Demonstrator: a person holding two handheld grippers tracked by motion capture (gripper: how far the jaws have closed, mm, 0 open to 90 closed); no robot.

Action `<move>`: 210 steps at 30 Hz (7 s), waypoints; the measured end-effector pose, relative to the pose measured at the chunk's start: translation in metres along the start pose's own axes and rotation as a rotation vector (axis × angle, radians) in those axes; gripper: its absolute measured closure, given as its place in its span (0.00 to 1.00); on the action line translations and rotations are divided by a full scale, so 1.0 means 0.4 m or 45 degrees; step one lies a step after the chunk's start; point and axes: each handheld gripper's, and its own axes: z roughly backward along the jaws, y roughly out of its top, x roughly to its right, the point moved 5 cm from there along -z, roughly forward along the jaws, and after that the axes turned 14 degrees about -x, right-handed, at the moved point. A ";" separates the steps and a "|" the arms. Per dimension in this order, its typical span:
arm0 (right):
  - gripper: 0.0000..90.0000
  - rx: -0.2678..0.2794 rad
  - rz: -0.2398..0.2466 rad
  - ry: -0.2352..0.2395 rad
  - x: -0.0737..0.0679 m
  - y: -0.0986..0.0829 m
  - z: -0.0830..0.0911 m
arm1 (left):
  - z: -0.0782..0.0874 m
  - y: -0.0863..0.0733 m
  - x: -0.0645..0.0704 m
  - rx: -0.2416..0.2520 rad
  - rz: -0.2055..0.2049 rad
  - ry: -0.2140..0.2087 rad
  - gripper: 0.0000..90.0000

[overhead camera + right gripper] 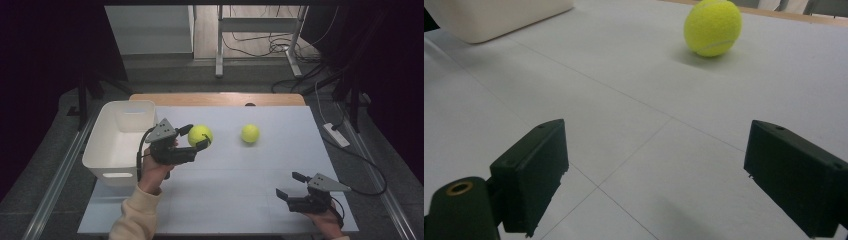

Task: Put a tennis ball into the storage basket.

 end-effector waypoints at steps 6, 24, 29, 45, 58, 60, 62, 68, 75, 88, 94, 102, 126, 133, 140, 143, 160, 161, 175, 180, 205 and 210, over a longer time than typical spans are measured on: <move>0.11 -0.003 0.001 -0.002 0.000 0.000 0.000 | 0.016 0.003 -0.007 0.021 0.005 0.012 0.31; 0.12 -0.006 -0.006 -0.006 0.002 -0.001 -0.001 | 0.062 0.003 -0.039 0.077 0.043 0.048 0.31; 0.12 -0.003 -0.005 -0.005 0.003 -0.001 -0.001 | 0.075 0.002 -0.050 0.084 0.051 0.080 0.31; 0.12 -0.002 -0.010 -0.007 0.003 0.000 0.000 | 0.102 -0.001 -0.070 0.101 0.074 0.139 0.31; 0.12 -0.007 -0.008 -0.011 0.003 -0.002 0.001 | 0.124 -0.007 -0.095 0.108 0.100 0.194 0.31; 0.12 -0.007 -0.006 -0.012 0.003 -0.002 0.001 | 0.131 -0.008 -0.098 0.114 0.104 0.205 0.31; 0.12 -0.005 -0.006 -0.013 0.003 -0.002 0.001 | 0.138 -0.008 -0.103 0.120 0.110 0.211 0.31; 0.12 0.000 -0.012 -0.011 0.006 -0.002 0.003 | 0.152 -0.013 -0.115 0.130 0.132 0.236 0.31; 0.12 0.003 -0.018 -0.015 0.008 -0.002 0.005 | 0.162 -0.011 -0.119 0.123 0.129 0.265 0.31; 0.12 0.016 -0.027 -0.007 0.012 0.000 0.011 | 0.176 -0.020 -0.168 0.106 0.205 0.331 0.31; 0.12 0.019 -0.030 -0.009 0.011 0.000 0.011 | 0.186 -0.013 -0.189 0.090 0.213 0.366 0.31; 0.12 0.020 -0.030 -0.016 0.013 -0.002 0.012 | 0.199 -0.005 -0.223 0.051 0.221 0.428 0.31; 0.12 0.011 -0.029 -0.014 0.013 -0.003 0.010 | 0.181 -0.015 -0.325 -0.096 0.267 0.568 0.31; 0.12 0.010 -0.027 -0.015 0.010 -0.002 0.010 | 0.182 -0.019 -0.345 -0.132 0.270 0.600 0.31; 0.12 0.012 -0.028 -0.012 0.012 -0.002 0.010 | 0.198 -0.027 -0.379 -0.146 0.309 0.617 0.31; 0.12 0.013 -0.029 -0.011 0.012 -0.002 0.009 | 0.203 -0.028 -0.390 -0.149 0.324 0.628 0.31; 0.12 0.013 -0.036 -0.009 0.011 -0.001 0.009 | 0.213 -0.028 -0.455 -0.193 0.399 0.694 0.31; 0.12 0.013 -0.037 -0.009 0.011 -0.001 0.009 | 0.212 -0.029 -0.459 -0.201 0.403 0.698 0.31; 0.12 0.014 -0.037 -0.010 0.012 -0.002 0.010 | 0.197 -0.038 -0.505 -0.287 0.448 0.719 0.31; 0.12 0.014 -0.040 -0.011 0.013 -0.002 0.010 | 0.192 -0.052 -0.523 -0.331 0.484 0.722 0.31; 0.12 0.012 -0.039 -0.012 0.013 -0.003 0.009 | 0.182 -0.073 -0.539 -0.427 0.510 0.735 0.30; 0.12 0.011 -0.035 -0.010 0.012 -0.003 0.010 | 0.192 -0.061 -0.532 -0.366 0.499 0.751 0.20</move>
